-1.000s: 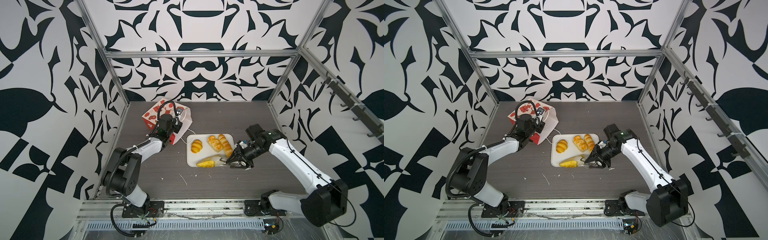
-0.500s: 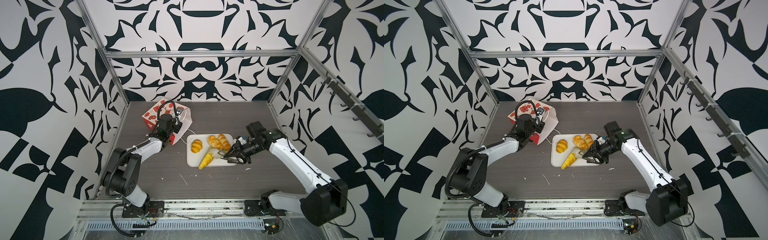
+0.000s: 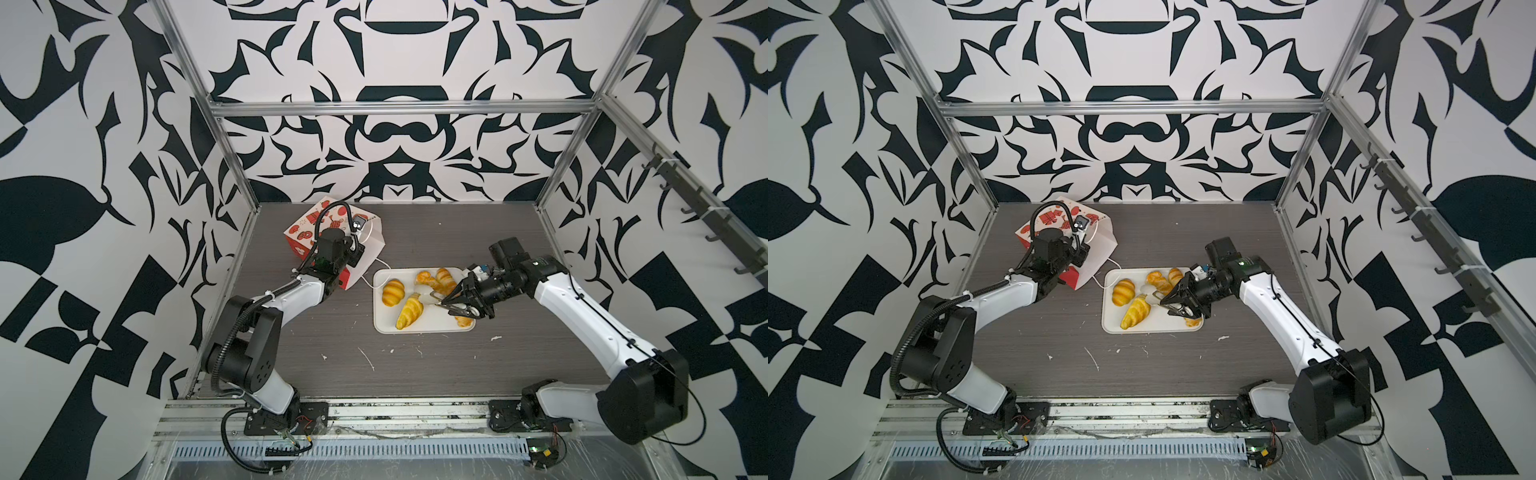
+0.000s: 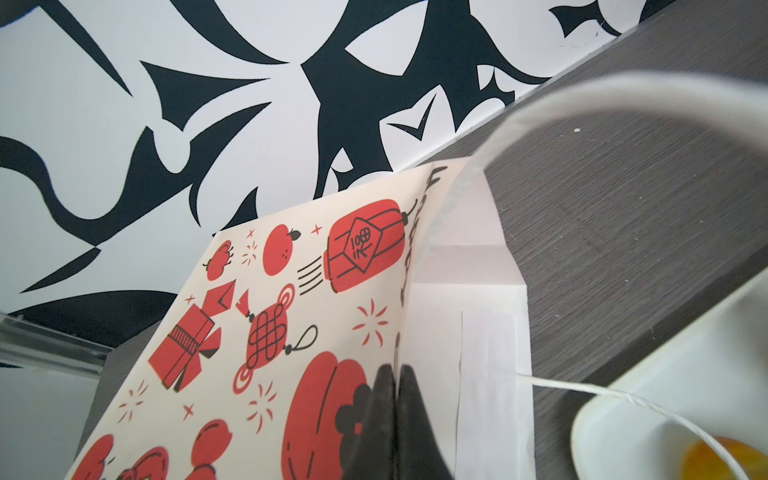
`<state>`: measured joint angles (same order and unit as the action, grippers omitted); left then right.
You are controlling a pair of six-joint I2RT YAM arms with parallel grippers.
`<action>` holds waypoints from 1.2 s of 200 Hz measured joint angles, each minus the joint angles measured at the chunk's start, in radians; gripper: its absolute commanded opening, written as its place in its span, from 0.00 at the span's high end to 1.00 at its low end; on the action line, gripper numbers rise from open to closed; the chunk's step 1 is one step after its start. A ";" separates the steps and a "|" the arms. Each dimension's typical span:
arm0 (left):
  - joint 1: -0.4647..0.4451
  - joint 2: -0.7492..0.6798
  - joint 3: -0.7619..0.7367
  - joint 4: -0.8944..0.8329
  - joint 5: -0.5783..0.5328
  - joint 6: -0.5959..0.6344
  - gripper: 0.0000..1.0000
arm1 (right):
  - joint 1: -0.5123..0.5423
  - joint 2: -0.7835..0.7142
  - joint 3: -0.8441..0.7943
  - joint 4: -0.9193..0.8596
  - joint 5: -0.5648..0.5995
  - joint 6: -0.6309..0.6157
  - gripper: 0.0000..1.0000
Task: Take the fake bread out of the paper bag
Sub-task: 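Raise the right tongs and move them toward the paper bag mouth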
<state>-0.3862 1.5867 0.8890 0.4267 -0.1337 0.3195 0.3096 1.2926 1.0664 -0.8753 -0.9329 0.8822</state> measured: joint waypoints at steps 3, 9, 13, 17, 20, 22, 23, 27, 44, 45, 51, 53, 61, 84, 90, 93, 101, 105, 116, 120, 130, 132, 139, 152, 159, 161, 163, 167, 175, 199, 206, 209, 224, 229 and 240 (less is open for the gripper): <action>0.000 0.000 0.000 0.000 0.000 0.000 1.00 | 0.001 0.000 -0.001 0.007 -0.001 0.003 0.63; 0.000 0.000 0.000 0.000 0.000 0.000 1.00 | 0.003 0.000 -0.003 0.018 -0.003 0.010 0.63; 0.000 0.000 0.000 0.000 0.000 0.000 1.00 | 0.005 0.000 -0.005 0.027 -0.005 0.013 0.63; 0.000 0.000 0.000 0.000 0.000 0.000 1.00 | 0.006 0.001 -0.007 0.034 -0.006 0.018 0.63; 0.000 0.000 0.000 0.000 0.000 0.000 1.00 | 0.008 0.002 -0.008 0.040 -0.008 0.021 0.63; 0.000 0.000 0.000 0.000 0.000 0.000 1.00 | 0.008 0.003 -0.008 0.042 -0.009 0.023 0.63; 0.000 0.000 0.000 0.000 0.000 0.000 1.00 | 0.009 0.003 -0.008 0.045 -0.010 0.026 0.63; 0.000 0.000 0.000 0.000 0.000 0.000 1.00 | 0.011 0.005 -0.010 0.051 -0.011 0.030 0.63; 0.000 0.000 0.000 0.000 0.000 0.000 1.00 | 0.021 0.013 -0.010 0.084 -0.018 0.045 0.63; 0.000 0.000 0.000 0.000 0.000 0.000 1.00 | 0.022 0.014 -0.010 0.086 -0.018 0.046 0.63; 0.000 0.000 0.000 0.000 0.000 0.000 1.00 | 0.025 0.016 -0.010 0.097 -0.021 0.052 0.63; 0.000 0.000 0.000 0.000 0.000 0.000 1.00 | 0.026 0.018 -0.010 0.101 -0.021 0.054 0.63; 0.000 0.000 0.000 0.000 0.000 0.000 1.00 | 0.029 0.020 -0.011 0.115 -0.024 0.059 0.63; 0.000 0.000 0.000 -0.001 0.000 0.002 1.00 | 0.034 0.020 -0.019 0.151 -0.031 0.067 0.63; 0.000 0.000 0.001 -0.002 0.000 0.002 1.00 | 0.034 0.020 -0.023 0.159 -0.033 0.069 0.63; 0.000 0.000 0.001 -0.002 0.000 0.002 1.00 | 0.034 0.020 -0.024 0.163 -0.033 0.070 0.63; 0.000 0.000 0.001 -0.003 0.000 0.002 1.00 | 0.034 0.019 -0.028 0.171 -0.035 0.070 0.64; 0.000 0.000 0.001 -0.003 0.000 0.003 1.00 | 0.034 0.019 -0.029 0.172 -0.035 0.070 0.64; 0.000 0.000 0.002 -0.004 0.000 0.003 1.00 | 0.034 0.018 -0.029 0.172 -0.035 0.061 0.64; 0.000 0.000 0.003 -0.005 0.000 0.003 1.00 | 0.034 0.017 -0.029 0.173 -0.035 0.057 0.65; 0.000 0.000 0.006 -0.006 0.000 0.005 1.00 | 0.035 0.013 -0.027 0.163 -0.027 0.023 0.68; 0.000 0.000 0.008 -0.008 0.000 0.006 1.00 | 0.037 0.013 -0.025 0.158 -0.024 0.021 0.69; 0.000 0.000 0.013 -0.013 0.000 0.008 1.00 | 0.040 0.013 -0.013 0.130 -0.006 -0.015 0.72; 0.000 -0.001 0.023 -0.026 0.000 0.011 1.00 | 0.062 0.020 0.029 0.063 0.049 -0.098 0.74; 0.000 -0.002 0.029 -0.035 0.000 0.014 1.00 | 0.084 0.027 0.060 0.031 0.082 -0.142 0.75; 0.000 -0.002 0.031 -0.036 0.000 0.014 1.00 | 0.091 0.030 0.070 0.023 0.091 -0.150 0.75; 0.000 -0.004 0.032 -0.040 0.000 0.014 1.00 | 0.100 0.034 0.080 0.015 0.100 -0.166 0.75; 0.000 -0.005 0.037 -0.047 0.000 0.018 1.00 | 0.117 0.039 0.100 0.002 0.122 -0.188 0.75; 0.000 -0.010 0.043 -0.058 0.000 0.021 1.00 | 0.154 0.053 0.138 -0.010 0.158 -0.234 0.75; 0.000 -0.024 0.077 -0.094 0.000 0.036 1.00 | 0.241 0.099 0.214 -0.003 0.236 -0.333 0.75; 0.000 -0.030 0.085 -0.103 0.000 0.039 1.00 | 0.257 0.115 0.228 0.008 0.254 -0.354 0.75; 0.000 -0.032 0.088 -0.109 0.000 0.041 1.00 | 0.264 0.123 0.233 0.015 0.264 -0.362 0.75; 0.000 -0.048 0.102 -0.133 0.001 0.051 1.00 | 0.280 0.169 0.254 0.050 0.309 -0.402 0.75; 0.000 -0.053 0.107 -0.140 0.001 0.053 1.00 | 0.282 0.183 0.259 0.062 0.322 -0.414 0.75; 0.000 -0.065 0.116 -0.161 0.003 0.061 1.00 | 0.284 0.217 0.262 0.104 0.347 -0.435 0.75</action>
<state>-0.3862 1.5215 1.0046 0.2653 -0.1303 0.3809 0.5938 1.5101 1.3289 -0.7715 -0.5861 0.4477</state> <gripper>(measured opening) 0.047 0.255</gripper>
